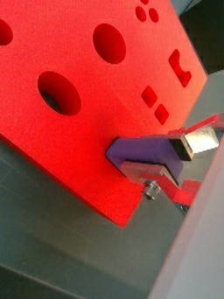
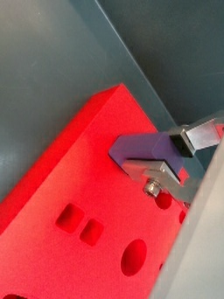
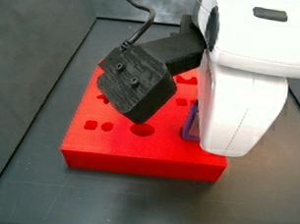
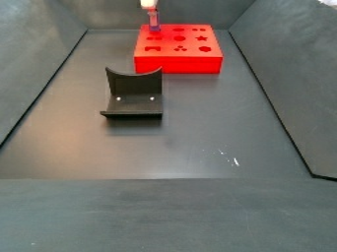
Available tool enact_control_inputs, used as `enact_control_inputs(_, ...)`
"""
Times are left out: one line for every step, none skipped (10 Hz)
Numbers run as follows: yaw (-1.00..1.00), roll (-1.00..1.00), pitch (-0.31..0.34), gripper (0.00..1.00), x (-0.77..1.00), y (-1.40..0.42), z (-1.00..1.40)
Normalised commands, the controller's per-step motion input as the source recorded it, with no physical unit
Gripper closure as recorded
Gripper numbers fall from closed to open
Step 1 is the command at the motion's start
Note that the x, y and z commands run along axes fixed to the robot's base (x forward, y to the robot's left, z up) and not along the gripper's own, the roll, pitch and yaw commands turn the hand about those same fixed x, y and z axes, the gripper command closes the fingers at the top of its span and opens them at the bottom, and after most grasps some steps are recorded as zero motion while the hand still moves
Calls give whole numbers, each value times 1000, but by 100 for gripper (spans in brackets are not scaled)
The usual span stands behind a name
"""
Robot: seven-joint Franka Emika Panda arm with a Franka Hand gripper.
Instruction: Insert the rectangle object.
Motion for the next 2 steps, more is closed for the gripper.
enact_control_inputs(0, -14, -27, 100, -17, 0, 0)
enact_control_inputs(0, 0, 0, 100, 0, 0, 0)
